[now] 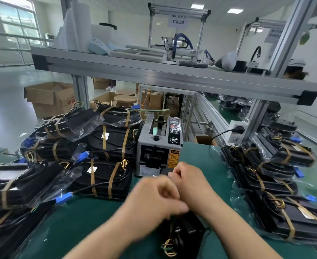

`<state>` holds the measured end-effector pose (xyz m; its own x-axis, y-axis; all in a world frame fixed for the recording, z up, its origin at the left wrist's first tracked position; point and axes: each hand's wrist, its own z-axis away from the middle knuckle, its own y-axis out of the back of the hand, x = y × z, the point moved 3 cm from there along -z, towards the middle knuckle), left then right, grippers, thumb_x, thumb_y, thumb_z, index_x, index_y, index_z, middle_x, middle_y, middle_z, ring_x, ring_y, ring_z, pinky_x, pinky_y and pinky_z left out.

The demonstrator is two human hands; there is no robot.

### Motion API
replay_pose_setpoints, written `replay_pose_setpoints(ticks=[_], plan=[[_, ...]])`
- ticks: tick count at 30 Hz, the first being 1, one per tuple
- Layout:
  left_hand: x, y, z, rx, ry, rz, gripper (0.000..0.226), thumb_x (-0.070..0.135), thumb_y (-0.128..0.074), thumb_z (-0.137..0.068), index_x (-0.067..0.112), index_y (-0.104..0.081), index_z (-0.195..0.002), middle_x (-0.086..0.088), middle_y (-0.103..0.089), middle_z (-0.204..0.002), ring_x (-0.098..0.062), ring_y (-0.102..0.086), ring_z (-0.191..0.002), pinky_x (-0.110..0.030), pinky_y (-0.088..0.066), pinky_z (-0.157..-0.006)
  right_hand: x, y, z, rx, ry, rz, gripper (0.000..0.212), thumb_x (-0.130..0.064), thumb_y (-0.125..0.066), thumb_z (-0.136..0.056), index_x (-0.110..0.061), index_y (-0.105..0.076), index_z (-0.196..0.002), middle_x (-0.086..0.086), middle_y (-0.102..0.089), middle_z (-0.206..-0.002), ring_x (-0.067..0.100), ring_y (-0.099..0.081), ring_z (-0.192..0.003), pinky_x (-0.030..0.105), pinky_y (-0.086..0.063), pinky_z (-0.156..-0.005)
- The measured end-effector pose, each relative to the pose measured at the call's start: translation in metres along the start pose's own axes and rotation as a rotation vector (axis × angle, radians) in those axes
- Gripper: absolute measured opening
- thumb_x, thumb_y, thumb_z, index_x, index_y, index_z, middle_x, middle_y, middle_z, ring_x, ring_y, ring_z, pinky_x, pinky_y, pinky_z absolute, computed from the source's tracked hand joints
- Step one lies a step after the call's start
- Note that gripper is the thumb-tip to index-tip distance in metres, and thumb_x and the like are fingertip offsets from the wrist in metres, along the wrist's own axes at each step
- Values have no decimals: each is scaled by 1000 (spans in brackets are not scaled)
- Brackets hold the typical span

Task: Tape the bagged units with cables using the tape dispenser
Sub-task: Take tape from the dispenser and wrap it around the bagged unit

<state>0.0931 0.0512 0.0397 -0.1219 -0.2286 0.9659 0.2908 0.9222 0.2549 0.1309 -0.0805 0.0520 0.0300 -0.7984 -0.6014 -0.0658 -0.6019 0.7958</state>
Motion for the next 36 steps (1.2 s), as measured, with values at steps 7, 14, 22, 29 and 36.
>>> replay_pose_setpoints(ticks=[7,14,22,29,36], plan=[[-24,41,-92,354,555,714,22,22,-61,-98,10,-63,-79,5,-55,-45,-3,-46,-33,-20,-39,-54,11,0,-1,48,-31,-73,23,-33,-56,-99,-22,-55,-79,-8,-59,-82,5,-53,-73,18,-37,-57],[-36,32,-111,392,651,760,24,14,-63,-96,11,-56,-74,2,-55,-38,-4,-50,-26,-23,-40,-53,13,1,3,54,-22,-127,22,-34,-56,-99,-21,-58,-81,-7,-62,-82,6,-56,-74,18,-38,-56],[-37,27,-119,461,669,772,21,14,-62,-96,12,-57,-76,2,-55,-36,-8,-55,-55,-26,-40,-53,14,2,1,57,-23,-134,25,-33,-56,-99,-23,-54,-76,-7,-60,-78,6,-53,-69,20,-35,-54],[-42,20,-124,606,577,817,13,12,-65,-91,13,-59,-80,3,-51,-45,-8,-45,-43,-22,-41,-47,19,5,1,73,-61,-173,25,-33,-58,-98,-22,-56,-76,-7,-62,-77,8,-54,-67,21,-38,-53],[-15,35,-63,50,180,255,30,12,-68,-86,16,-66,-57,2,-51,-53,-7,-37,-40,-18,-36,-44,21,2,0,25,-84,-283,27,-33,-60,-98,-22,-55,-74,-6,-60,-75,8,-51,-64,16,-36,-47]])
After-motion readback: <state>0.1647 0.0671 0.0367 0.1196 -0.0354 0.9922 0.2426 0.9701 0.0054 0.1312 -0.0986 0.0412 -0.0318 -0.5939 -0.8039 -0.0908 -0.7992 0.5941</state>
